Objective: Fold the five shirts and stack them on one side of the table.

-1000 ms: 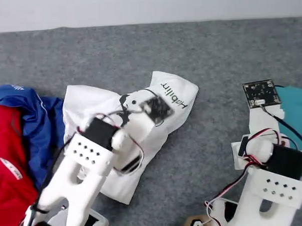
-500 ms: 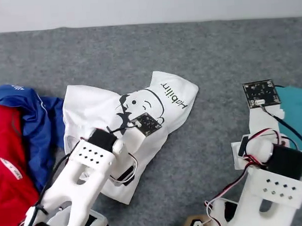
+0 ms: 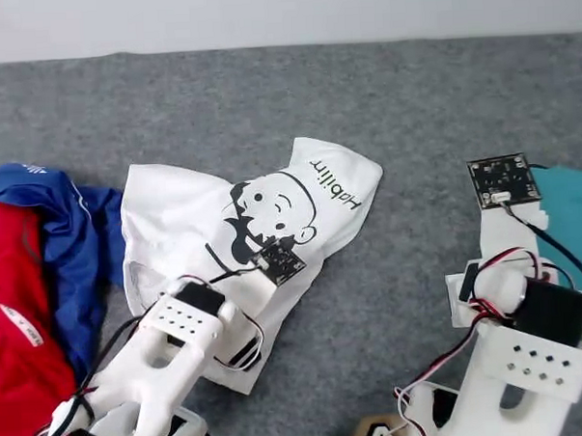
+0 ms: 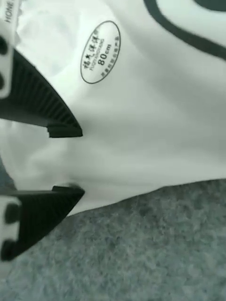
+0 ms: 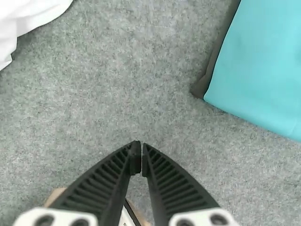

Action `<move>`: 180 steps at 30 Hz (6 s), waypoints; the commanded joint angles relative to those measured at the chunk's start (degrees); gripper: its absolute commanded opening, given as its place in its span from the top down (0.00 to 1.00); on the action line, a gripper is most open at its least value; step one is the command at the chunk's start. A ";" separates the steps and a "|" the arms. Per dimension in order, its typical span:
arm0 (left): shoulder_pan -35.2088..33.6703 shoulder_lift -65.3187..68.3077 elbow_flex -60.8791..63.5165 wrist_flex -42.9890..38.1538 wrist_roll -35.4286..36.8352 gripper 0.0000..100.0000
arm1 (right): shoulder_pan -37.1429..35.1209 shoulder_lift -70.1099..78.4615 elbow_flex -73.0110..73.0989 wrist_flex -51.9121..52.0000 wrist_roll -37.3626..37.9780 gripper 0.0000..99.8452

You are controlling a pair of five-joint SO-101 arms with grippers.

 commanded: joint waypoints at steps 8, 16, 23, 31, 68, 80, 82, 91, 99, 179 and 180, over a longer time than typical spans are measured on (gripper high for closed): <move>-1.49 -2.11 -2.33 -1.05 -6.15 0.99 | -0.31 -0.92 -0.44 2.24 -0.35 0.99; -19.34 -2.20 -23.25 8.44 -10.90 1.00 | -0.31 -0.92 -0.44 2.15 -0.26 0.99; -28.57 -1.49 -35.30 8.09 -11.69 0.99 | -0.48 -0.92 -0.44 2.15 -0.26 0.99; -30.68 -1.49 -22.37 -7.56 -7.91 0.84 | -0.48 -0.92 -0.44 2.15 -0.26 0.99; -22.51 -1.58 -34.68 28.57 -21.89 0.79 | -0.22 -1.01 4.57 2.24 -0.44 0.99; -34.64 -1.58 -20.00 9.85 -36.22 0.78 | -0.40 -0.48 4.92 1.80 -0.18 0.99; -35.78 -1.58 -17.89 6.77 -37.45 0.78 | -0.48 -0.48 4.92 1.80 -0.26 0.99; -31.65 -1.58 -11.82 0.53 -37.36 0.78 | -0.48 -0.40 5.10 1.80 -0.44 0.99; -26.29 -2.11 -11.82 2.99 -32.88 0.78 | -0.48 -0.40 5.10 1.80 -0.44 0.99; -33.05 -2.11 -3.03 -18.11 -3.43 1.00 | -25.36 72.22 -51.87 -5.23 -5.89 0.98; -33.05 -2.11 -2.95 -18.11 -2.55 1.00 | -25.54 74.77 -53.80 -5.23 -5.80 0.98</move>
